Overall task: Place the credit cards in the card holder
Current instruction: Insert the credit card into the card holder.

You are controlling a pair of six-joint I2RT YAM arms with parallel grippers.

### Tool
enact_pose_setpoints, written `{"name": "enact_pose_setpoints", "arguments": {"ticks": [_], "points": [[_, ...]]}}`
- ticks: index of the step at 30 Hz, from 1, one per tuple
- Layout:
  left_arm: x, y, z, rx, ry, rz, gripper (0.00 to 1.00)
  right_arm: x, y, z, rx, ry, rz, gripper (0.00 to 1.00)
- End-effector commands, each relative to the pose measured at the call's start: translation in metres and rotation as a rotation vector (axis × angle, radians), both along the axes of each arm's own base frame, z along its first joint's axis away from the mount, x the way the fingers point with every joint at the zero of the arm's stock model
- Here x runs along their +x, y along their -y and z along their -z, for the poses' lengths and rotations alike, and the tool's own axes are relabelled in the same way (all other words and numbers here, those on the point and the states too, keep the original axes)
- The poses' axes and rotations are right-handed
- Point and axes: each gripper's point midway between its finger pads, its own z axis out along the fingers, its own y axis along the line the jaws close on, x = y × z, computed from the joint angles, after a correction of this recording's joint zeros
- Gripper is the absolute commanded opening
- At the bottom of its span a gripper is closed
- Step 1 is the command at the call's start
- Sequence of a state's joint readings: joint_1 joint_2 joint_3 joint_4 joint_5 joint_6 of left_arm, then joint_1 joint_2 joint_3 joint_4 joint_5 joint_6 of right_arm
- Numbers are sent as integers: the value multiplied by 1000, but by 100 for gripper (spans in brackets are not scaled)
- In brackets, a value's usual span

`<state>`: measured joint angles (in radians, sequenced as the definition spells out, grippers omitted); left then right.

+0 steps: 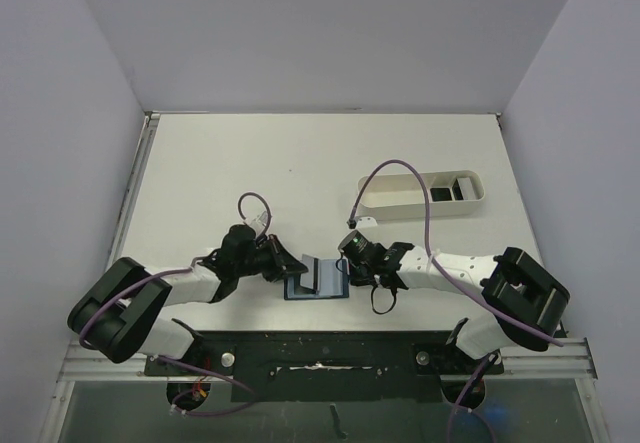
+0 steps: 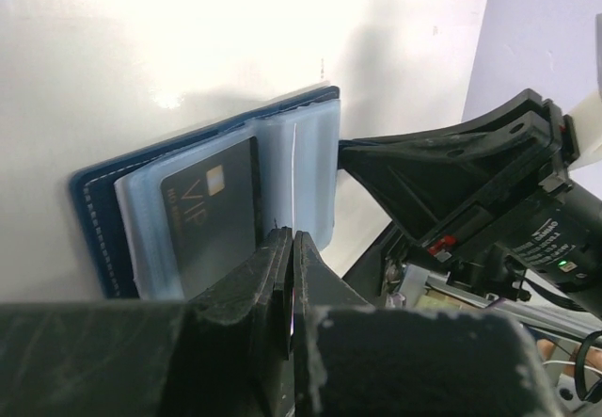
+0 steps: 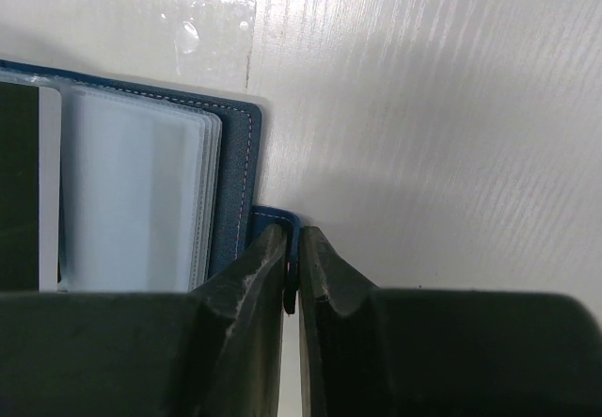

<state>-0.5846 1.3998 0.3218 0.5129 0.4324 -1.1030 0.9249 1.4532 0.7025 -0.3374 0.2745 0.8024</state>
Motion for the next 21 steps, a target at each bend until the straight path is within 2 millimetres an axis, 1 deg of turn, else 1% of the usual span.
{"name": "enact_pose_setpoints", "arguments": {"ticks": [1, 10, 13, 16, 21], "points": [[-2, -6, 1, 11, 28, 11, 0, 4, -1, -2, -3, 26, 20, 9], [-5, -10, 10, 26, 14, 19, 0, 5, 0, -1, -19, 28, 21, 9], [-7, -7, 10, -3, 10, 30, 0, 5, 1, -1, -27, 26, 20, 10], [-9, -1, 6, -55, 11, 53, 0, 5, 2, 0, -31, 25, 21, 10], [-11, 2, 5, -89, 5, 66, 0, 4, 2, 2, -37, 20, 20, 10]]}}
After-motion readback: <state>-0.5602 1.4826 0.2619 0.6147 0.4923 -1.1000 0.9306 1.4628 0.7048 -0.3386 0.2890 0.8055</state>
